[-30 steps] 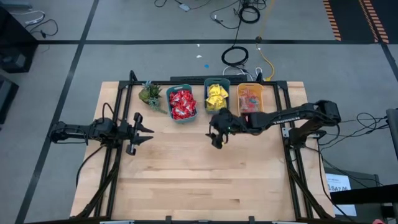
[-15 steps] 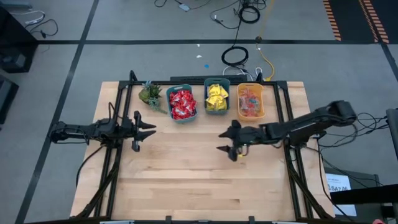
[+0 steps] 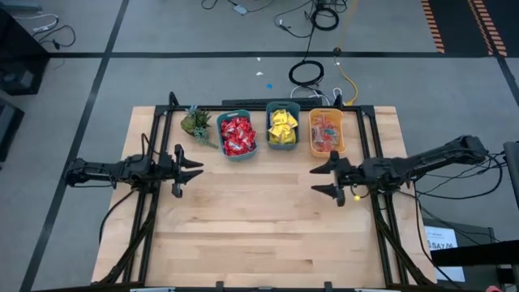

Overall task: Sort candy
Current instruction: Return to Home Position

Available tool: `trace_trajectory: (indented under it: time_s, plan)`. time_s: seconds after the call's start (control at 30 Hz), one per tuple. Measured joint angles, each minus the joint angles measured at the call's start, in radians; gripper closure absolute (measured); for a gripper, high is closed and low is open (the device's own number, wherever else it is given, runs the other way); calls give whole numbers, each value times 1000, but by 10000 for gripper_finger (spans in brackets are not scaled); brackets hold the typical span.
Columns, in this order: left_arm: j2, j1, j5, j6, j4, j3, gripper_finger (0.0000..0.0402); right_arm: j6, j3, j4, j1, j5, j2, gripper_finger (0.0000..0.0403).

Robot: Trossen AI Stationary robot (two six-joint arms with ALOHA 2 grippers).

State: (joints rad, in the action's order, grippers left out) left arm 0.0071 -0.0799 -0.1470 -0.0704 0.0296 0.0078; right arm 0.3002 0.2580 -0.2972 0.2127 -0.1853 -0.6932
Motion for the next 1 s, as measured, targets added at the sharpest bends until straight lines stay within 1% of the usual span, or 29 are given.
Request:
trace_trajectory:
  time_s: [0.07,0.2,0.5,0.67,0.83,0.9,1.0]
  plan:
    - [0,0,0,0,-1,0,288,-3,-53,-31,0,0,62,124]
    - [0,0,0,0,-1,0,288,29,-131,-34,-6,0,170,124]
    - [0,0,0,0,-2,0,288,34,-242,-8,-72,2,388,124]
    - [0,0,0,-1,-1,0,288,32,-244,105,-76,9,520,124]
    - [0,0,0,-2,0,0,288,17,-244,245,-76,18,682,124]
    - [0,0,0,-1,2,0,288,-2,-236,255,-76,39,691,124]
    - [-1,0,-1,-1,6,0,288,-15,-235,282,-76,37,690,124]
